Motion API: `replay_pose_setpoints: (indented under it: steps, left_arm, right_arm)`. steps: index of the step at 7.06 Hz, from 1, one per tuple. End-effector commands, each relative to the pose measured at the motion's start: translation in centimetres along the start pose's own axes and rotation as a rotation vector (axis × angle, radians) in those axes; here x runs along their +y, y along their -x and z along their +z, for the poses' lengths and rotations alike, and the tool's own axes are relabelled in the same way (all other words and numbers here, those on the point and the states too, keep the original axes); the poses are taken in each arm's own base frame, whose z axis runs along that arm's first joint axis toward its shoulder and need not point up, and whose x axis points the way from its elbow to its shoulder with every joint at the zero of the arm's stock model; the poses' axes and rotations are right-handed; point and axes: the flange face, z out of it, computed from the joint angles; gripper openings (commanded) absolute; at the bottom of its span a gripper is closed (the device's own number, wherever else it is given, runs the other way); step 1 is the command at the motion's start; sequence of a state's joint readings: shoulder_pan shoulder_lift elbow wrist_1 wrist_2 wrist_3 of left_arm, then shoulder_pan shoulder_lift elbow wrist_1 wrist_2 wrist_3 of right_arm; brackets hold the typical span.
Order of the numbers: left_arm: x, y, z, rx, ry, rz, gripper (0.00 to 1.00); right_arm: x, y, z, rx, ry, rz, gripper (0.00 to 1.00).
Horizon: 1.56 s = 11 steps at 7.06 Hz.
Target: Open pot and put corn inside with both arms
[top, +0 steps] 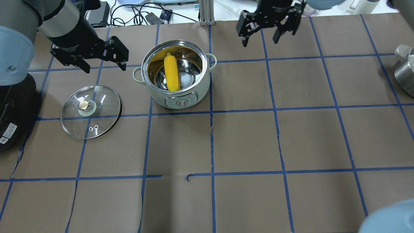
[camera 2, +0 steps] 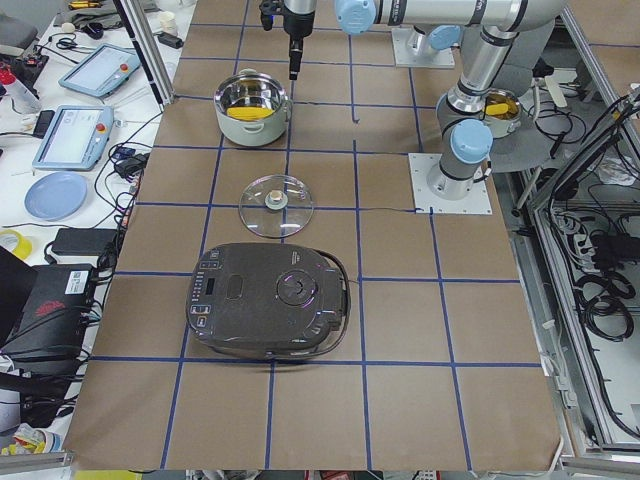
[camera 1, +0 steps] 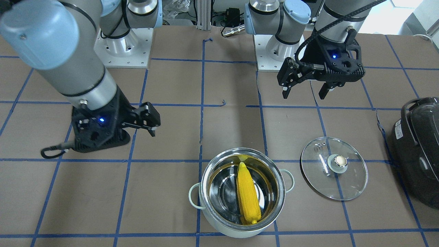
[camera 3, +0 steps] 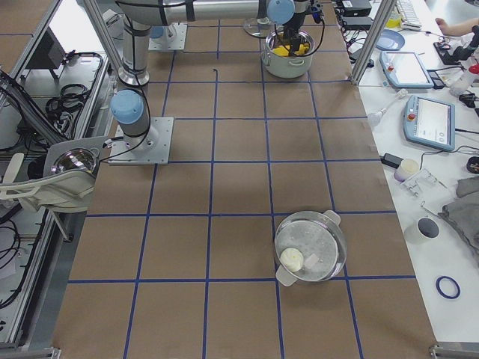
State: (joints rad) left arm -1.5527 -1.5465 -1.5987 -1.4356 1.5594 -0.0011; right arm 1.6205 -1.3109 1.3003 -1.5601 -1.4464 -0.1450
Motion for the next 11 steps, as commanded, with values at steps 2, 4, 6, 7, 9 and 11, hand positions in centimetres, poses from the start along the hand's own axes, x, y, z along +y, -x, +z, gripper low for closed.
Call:
replay_pose_setpoints:
  steps: [2,4,6,7,9,11]
  left_arm:
    - [0.1,-0.1,0.0,-0.001,0.006,0.004,1.0]
    - [0.2,0.0,0.0,-0.001,0.006,0.004,1.0]
    - [0.0,0.2,0.0,-0.001,0.001,-0.001,1.0]
    - [-0.3,0.6,-0.2,-0.001,-0.005,-0.004,1.0]
    - [-0.5,0.8,0.2,-0.003,0.01,0.012,1.0]
    - [-0.7,0.4,0.5,0.002,0.016,0.017,1.0]
  right_arm:
    - [11.0,-1.3,-6.4,0.04,-0.027,0.007,1.0]
    - [12.1,-1.0,-6.1,0.033,0.0,0.004,1.0]
    - [11.8,-1.8,-6.0,0.114,-0.003,0.003,1.0]
    - [10.9,-2.2,-6.5,0.15,-0.083,0.009,1.0]
    - [10.4,-2.2,-6.3,0.147,-0.123,0.071,1.0]
    - [9.5,-2.2,-6.3,0.144,-0.184,0.07,1.0]
